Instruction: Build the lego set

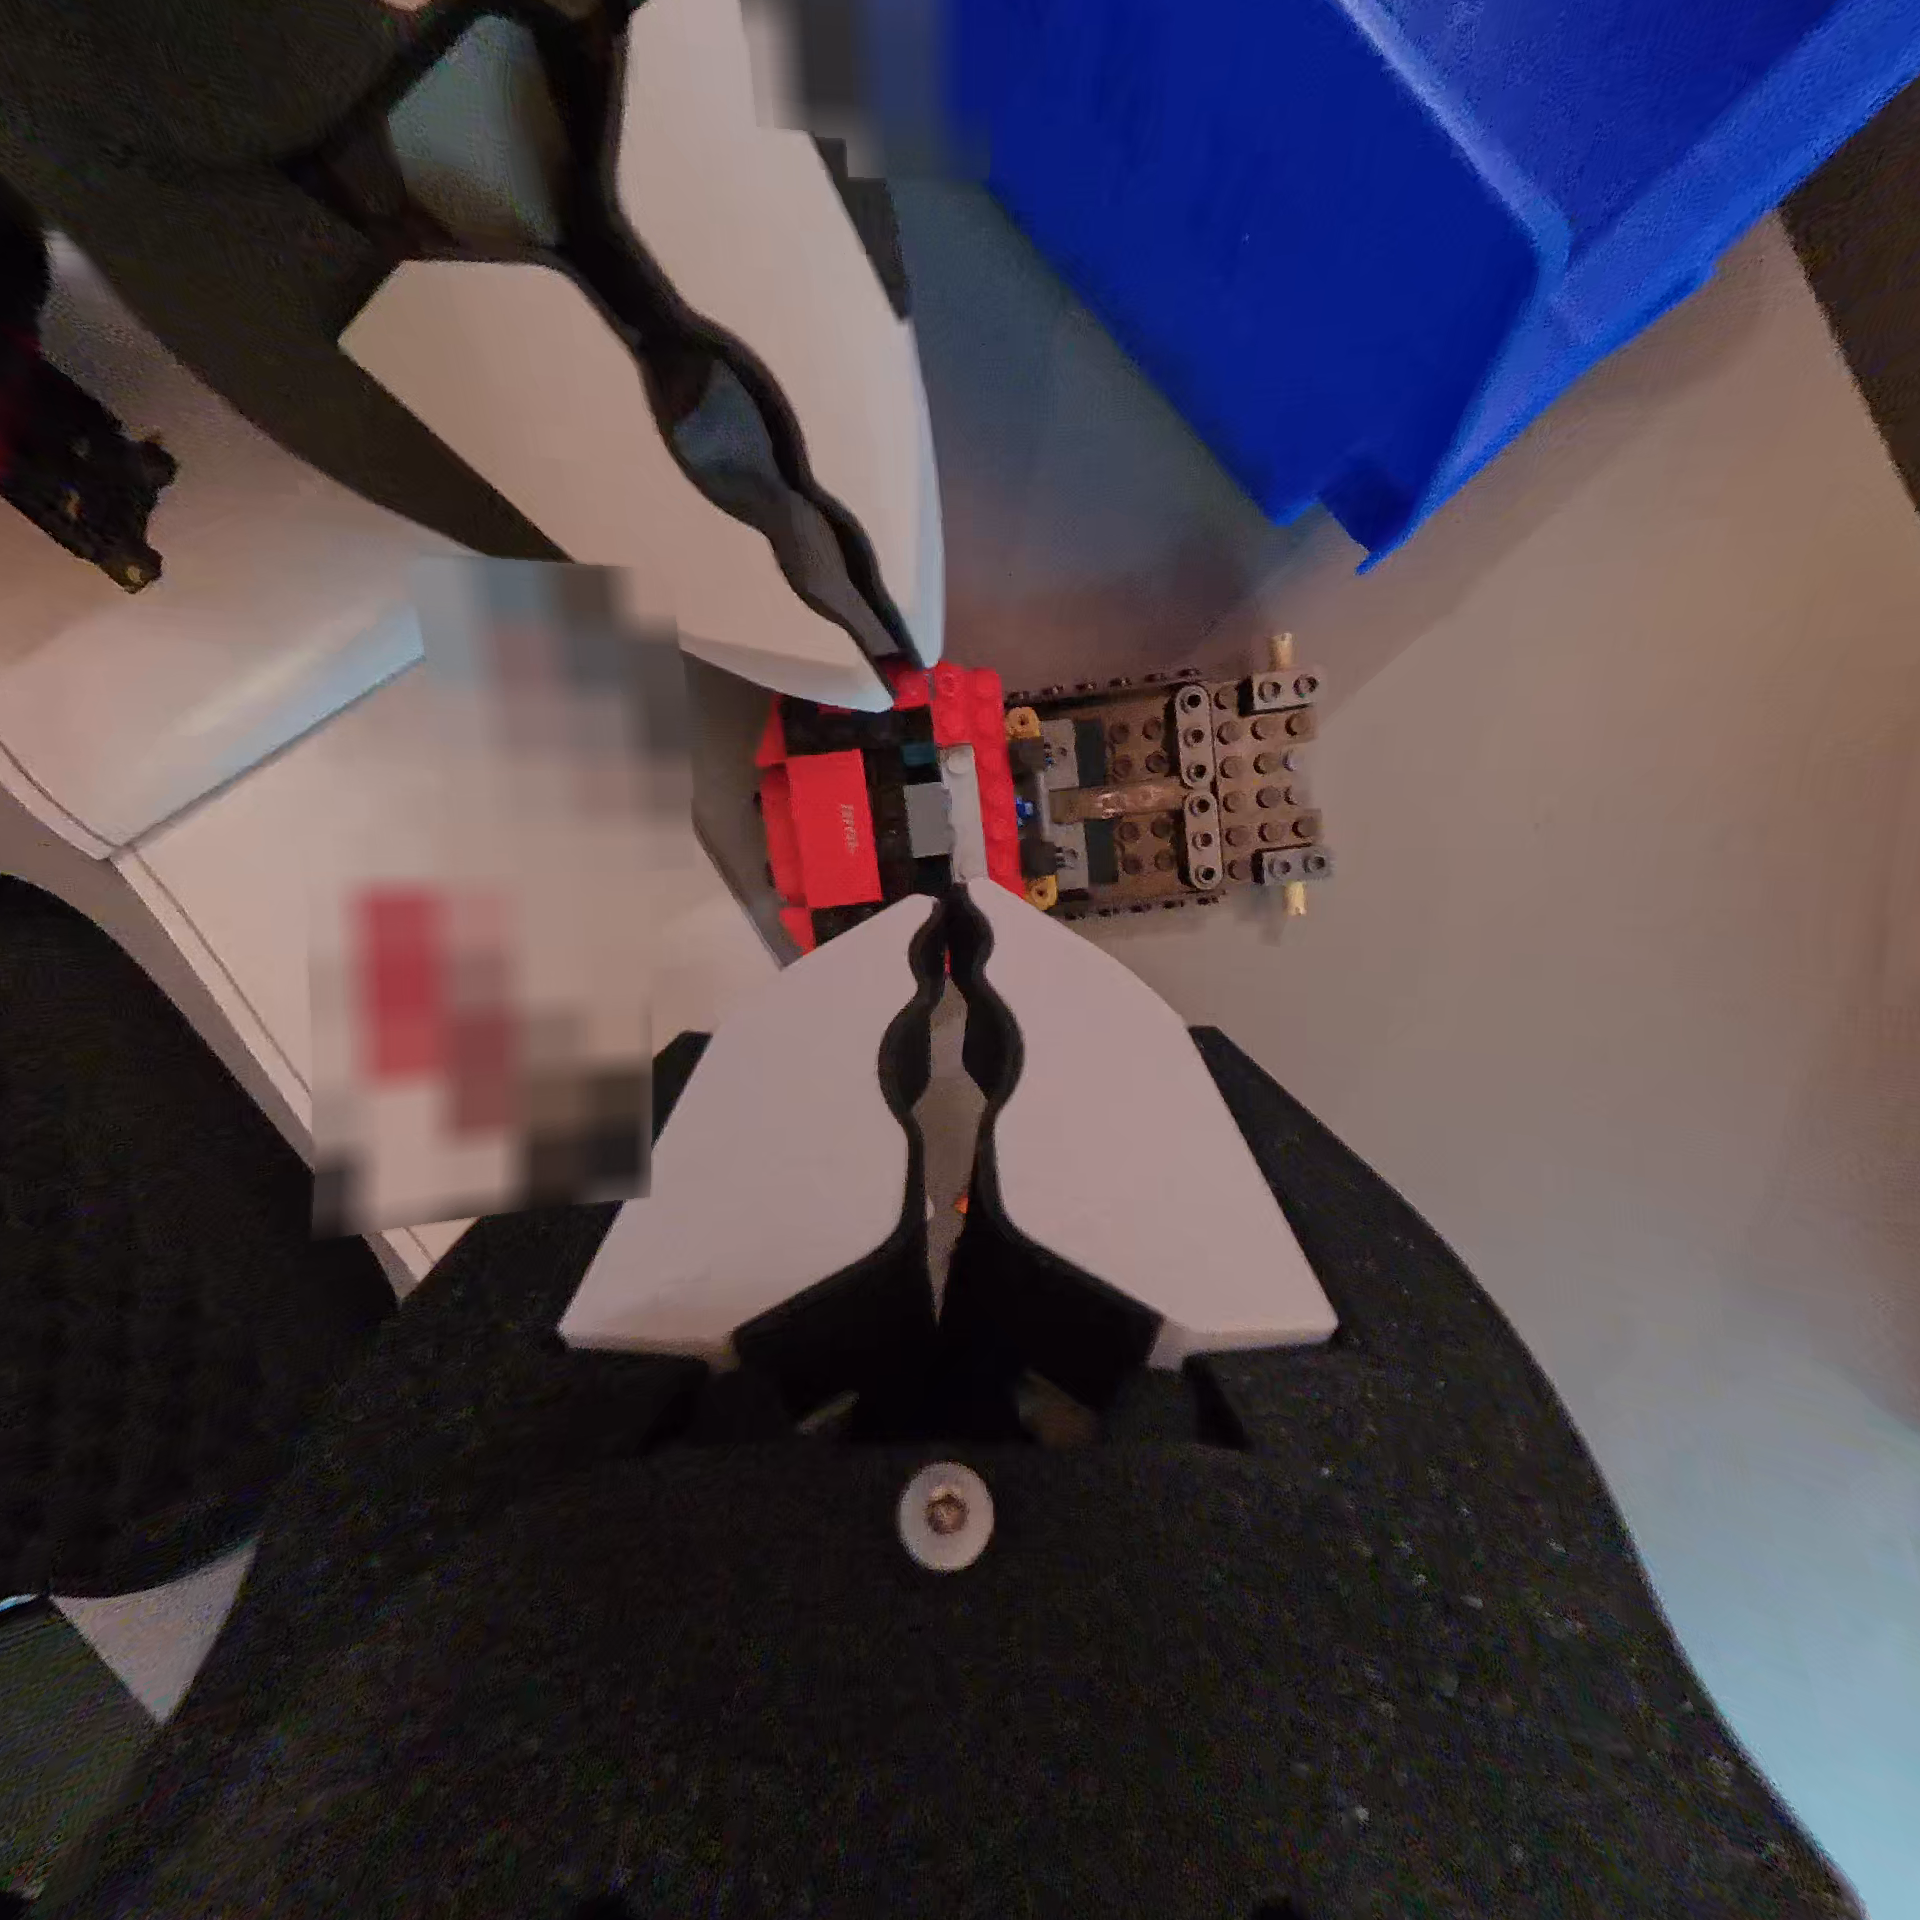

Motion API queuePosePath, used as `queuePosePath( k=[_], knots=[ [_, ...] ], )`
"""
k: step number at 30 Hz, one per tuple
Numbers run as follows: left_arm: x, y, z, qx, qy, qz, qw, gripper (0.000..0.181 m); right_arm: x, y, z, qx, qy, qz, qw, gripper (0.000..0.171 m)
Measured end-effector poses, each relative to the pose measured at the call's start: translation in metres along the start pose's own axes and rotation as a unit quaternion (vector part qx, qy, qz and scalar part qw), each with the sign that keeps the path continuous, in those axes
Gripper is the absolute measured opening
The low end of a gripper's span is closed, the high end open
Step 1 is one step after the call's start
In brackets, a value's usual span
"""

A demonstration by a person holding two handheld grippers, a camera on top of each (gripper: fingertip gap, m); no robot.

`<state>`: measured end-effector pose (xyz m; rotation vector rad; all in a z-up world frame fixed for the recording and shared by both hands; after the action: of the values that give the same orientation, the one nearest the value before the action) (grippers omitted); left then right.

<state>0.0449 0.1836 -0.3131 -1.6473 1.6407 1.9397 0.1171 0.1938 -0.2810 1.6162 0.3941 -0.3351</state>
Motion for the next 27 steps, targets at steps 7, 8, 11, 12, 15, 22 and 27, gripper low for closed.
queuePosePath(
  k=[7, 8, 11, 12, 15, 22, 27],
  knots=[
    [-0.026, 0.050, -0.002, -0.001, -0.016, -0.034, 0.999, 0.025, -0.019, 0.013, 0.038, 0.004, 0.052, -0.081, 0.995, 0.016],
    [-0.030, 0.064, -0.003, -0.004, -0.020, -0.035, 0.999, 0.029, -0.025, 0.012, 0.047, -0.010, 0.061, -0.099, 0.993, 0.018],
    [-0.031, 0.113, -0.007, -0.017, -0.036, -0.018, 0.999, 0.034, -0.042, 0.003, 0.074, -0.050, 0.100, -0.125, 0.986, 0.023],
    [-0.026, 0.129, -0.009, -0.021, -0.038, -0.006, 0.999, 0.034, -0.048, -0.002, 0.082, -0.060, 0.117, -0.128, 0.983, 0.024],
    [-0.003, 0.168, -0.016, -0.038, -0.010, 0.021, 0.999, 0.032, -0.068, -0.018, 0.104, -0.097, 0.152, -0.145, 0.973, 0.022],
    [0.033, 0.224, -0.059, -0.130, 0.036, -0.104, 0.985, 0.027, -0.127, -0.070, 0.168, -0.188, 0.239, -0.171, 0.937, 0.019],
    [0.050, 0.259, -0.068, -0.163, 0.055, -0.138, 0.975, 0.025, -0.152, -0.103, 0.187, -0.209, 0.297, -0.117, 0.924, 0.015]
  ],
)
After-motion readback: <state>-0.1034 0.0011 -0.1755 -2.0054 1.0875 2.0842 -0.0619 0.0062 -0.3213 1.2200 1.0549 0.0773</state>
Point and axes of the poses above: each gripper's, where its closed fingertips meet, y back along the fingers, x out of its underside, z = x × y across the jaws, the point moved 3 cm from there along y, back along the fingers, and after that the axes turned 11 degrees about y, right-handed, at the moved point
